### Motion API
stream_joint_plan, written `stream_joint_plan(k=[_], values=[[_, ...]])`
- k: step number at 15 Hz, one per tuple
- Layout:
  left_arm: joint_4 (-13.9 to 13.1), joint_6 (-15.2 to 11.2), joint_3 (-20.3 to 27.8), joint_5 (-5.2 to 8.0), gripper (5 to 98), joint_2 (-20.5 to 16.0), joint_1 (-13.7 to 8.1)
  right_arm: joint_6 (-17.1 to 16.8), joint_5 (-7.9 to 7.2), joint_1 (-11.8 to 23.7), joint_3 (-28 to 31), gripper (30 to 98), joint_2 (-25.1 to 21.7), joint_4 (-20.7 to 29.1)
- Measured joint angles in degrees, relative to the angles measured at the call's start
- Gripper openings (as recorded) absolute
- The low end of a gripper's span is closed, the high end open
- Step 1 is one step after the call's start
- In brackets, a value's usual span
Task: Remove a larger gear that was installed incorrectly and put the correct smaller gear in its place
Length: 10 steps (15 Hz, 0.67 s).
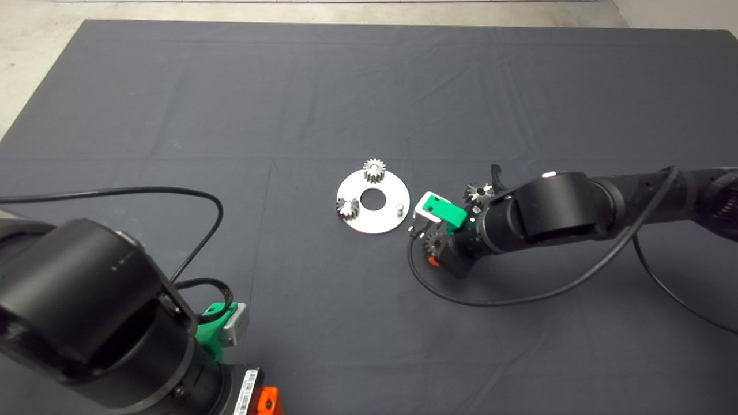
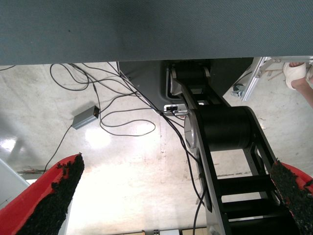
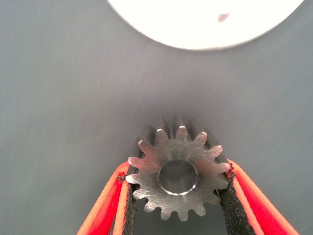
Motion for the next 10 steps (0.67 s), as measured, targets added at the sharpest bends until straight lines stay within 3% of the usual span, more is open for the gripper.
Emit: stream_joint_plan(k=[7, 10], values=[[0.0, 0.0, 0.0, 0.09, 98.2, 0.0, 0.0, 0.0, -0.17, 5.9, -6.5, 38.5, 3.1, 0.7], [0.0, 0.0, 0.0, 0.06, 98.2, 0.0, 0.0, 0.0, -0.17, 8.7, -7.1, 38.5, 3.3, 4.6]])
